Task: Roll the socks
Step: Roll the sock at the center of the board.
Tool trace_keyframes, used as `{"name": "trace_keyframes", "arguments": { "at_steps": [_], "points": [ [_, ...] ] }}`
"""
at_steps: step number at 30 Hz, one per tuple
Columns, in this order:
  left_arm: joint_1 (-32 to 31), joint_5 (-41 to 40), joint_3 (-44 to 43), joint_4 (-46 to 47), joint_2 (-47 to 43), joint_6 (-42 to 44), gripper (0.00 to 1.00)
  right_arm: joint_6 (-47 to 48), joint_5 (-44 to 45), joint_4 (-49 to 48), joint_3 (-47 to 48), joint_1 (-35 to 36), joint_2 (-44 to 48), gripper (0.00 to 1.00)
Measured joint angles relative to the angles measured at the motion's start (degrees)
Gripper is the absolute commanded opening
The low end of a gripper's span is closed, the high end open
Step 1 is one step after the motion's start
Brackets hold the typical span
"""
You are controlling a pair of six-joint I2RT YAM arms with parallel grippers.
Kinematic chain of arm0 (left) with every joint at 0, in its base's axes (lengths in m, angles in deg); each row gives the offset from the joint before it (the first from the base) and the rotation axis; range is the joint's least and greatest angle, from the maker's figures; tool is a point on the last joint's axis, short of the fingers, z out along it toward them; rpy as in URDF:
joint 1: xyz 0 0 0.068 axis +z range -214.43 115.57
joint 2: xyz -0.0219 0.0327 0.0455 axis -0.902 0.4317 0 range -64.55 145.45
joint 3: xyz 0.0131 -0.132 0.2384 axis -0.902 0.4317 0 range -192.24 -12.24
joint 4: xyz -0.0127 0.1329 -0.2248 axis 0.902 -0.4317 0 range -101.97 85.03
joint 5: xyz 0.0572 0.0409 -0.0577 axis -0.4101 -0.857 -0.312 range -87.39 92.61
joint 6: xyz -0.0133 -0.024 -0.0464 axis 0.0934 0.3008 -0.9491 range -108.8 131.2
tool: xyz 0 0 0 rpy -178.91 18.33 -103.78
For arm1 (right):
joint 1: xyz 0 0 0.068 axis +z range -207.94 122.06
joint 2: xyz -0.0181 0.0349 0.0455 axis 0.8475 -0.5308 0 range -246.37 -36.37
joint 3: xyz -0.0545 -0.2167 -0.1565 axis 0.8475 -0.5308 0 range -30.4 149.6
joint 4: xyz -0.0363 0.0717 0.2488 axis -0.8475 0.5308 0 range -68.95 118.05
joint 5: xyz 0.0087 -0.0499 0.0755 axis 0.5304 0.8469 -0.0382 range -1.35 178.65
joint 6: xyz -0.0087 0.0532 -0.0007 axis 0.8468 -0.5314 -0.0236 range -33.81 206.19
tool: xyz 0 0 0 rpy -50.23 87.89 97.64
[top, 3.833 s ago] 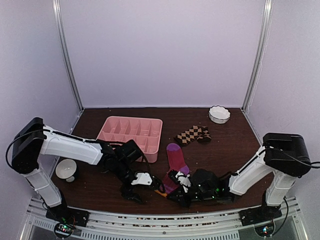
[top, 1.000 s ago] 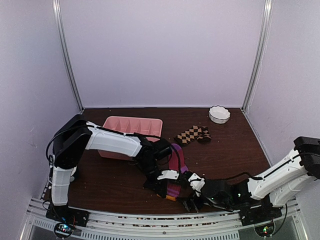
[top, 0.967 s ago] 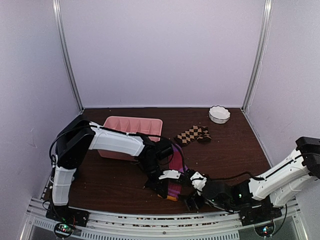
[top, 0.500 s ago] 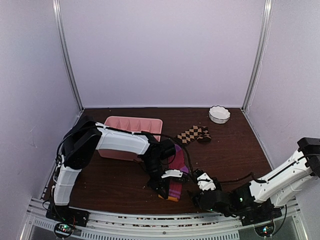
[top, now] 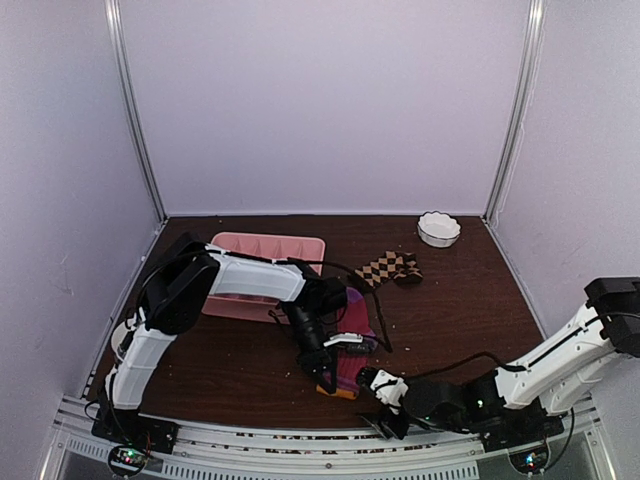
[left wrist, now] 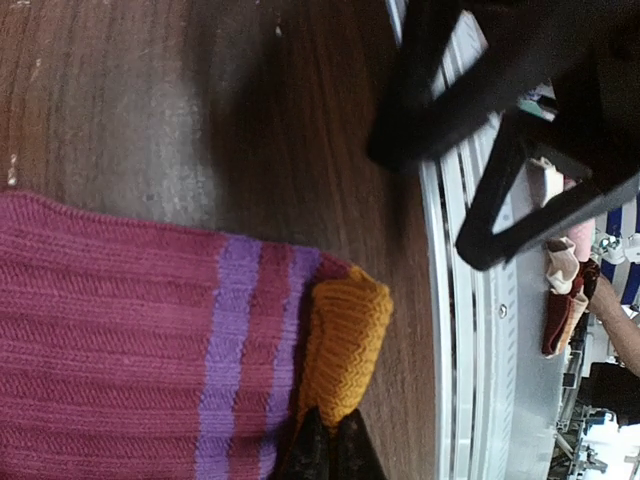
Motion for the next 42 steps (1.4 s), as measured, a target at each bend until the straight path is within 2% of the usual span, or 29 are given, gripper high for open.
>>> {"name": "trace_keyframes", "arguments": {
  "at_steps": [10, 18, 24, 30, 33, 35, 36, 40, 42],
  "points": [
    [1.11, 1.09, -0.81, -1.33, 0.83, -0.24, 0.0, 11.56, -4.81, -2.27, 8.85, -0.74, -10.88, 0.45],
    [1.11, 1.16, -1.62, -2.27, 1.36, 0.31, 0.0, 17.2, -5.77, -1.84, 12.87, -4.13, -13.16, 0.34],
    [1.18, 1.25, -1.97, -2.89, 1.64, 0.96, 0.0, 18.95, -7.19, -1.2, 13.35, -6.08, -14.91, 0.27],
    [1.18, 1.18, -2.19, -3.19, 1.75, 1.75, 0.0, 18.84, -8.09, -1.81, 13.29, -7.54, -16.06, 0.12],
    [1.18, 1.14, -2.25, -3.41, 1.75, 2.19, 0.01, 18.03, -8.37, -2.99, 12.74, -7.85, -16.17, 0.11],
    [1.18, 1.09, -2.32, -3.76, 1.77, 2.75, 0.09, 17.16, -8.37, -4.28, 12.15, -8.0, -16.35, 0.09],
    [1.18, 1.07, -2.34, -4.02, 1.77, 3.1, 0.19, 16.65, -8.48, -5.07, 11.78, -8.07, -16.46, 0.08],
    [1.16, 1.73, -2.51, -5.49, 1.44, 4.79, 0.48, 14.29, -8.96, -8.02, 10.45, -8.11, -16.76, 0.0],
    [1.11, 1.64, -1.77, -5.92, 0.24, 5.16, 0.56, 12.66, -9.35, -9.53, 9.9, -8.2, -17.09, 0.0]
  ]
}}
